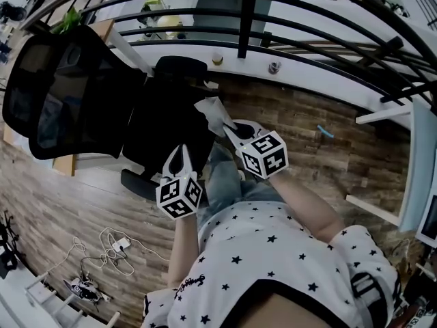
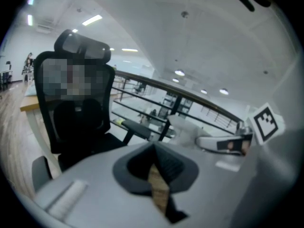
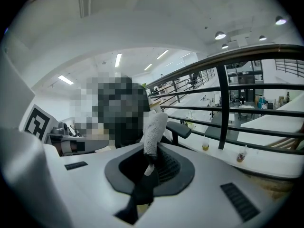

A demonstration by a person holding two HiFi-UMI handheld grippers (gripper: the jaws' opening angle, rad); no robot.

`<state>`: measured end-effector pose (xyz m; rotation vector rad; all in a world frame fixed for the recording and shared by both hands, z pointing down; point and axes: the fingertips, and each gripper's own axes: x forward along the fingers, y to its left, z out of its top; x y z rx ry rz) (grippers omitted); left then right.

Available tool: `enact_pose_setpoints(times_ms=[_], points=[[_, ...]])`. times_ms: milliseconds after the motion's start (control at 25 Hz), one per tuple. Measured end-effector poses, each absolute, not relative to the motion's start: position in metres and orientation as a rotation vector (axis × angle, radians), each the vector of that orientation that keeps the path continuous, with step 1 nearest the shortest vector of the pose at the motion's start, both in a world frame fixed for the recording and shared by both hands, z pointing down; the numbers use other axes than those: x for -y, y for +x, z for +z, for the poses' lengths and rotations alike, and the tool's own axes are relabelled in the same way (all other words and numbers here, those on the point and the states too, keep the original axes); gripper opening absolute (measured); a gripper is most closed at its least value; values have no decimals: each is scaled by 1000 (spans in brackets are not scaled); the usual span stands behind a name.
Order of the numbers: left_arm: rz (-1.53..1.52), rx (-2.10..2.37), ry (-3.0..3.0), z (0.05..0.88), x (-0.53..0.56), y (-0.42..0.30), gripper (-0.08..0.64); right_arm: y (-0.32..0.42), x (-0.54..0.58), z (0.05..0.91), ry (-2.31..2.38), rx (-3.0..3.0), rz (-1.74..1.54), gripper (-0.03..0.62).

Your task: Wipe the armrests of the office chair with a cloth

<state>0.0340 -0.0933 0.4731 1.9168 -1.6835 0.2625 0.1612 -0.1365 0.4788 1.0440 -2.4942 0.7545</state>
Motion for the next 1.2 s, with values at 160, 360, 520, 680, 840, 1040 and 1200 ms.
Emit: enact_pose_setpoints(times_ms=[160,360,520,680,840,1040,1200], points=[[263,1673,1913,479,120,34,5,155,167,481,1036,2492,760,32],[248,1672,1901,481,159,24,5,137,207,484,1013,2485,774,32],[258,1662,1894,483,190,15,5,119,240,488,992,2477,791,32],[261,1660,1878,486,217,1,5,98,273,493,972,2470,796,32],[264,1657,1860,492,239,-13,5,77,304,502,959,2460,797,32],[278,1641,1842,502,263,-33,5,45,339,516,929,2437,798,32],[281,1636,1820,511,279,-50,5,20,362,532,892,2409,799,32]])
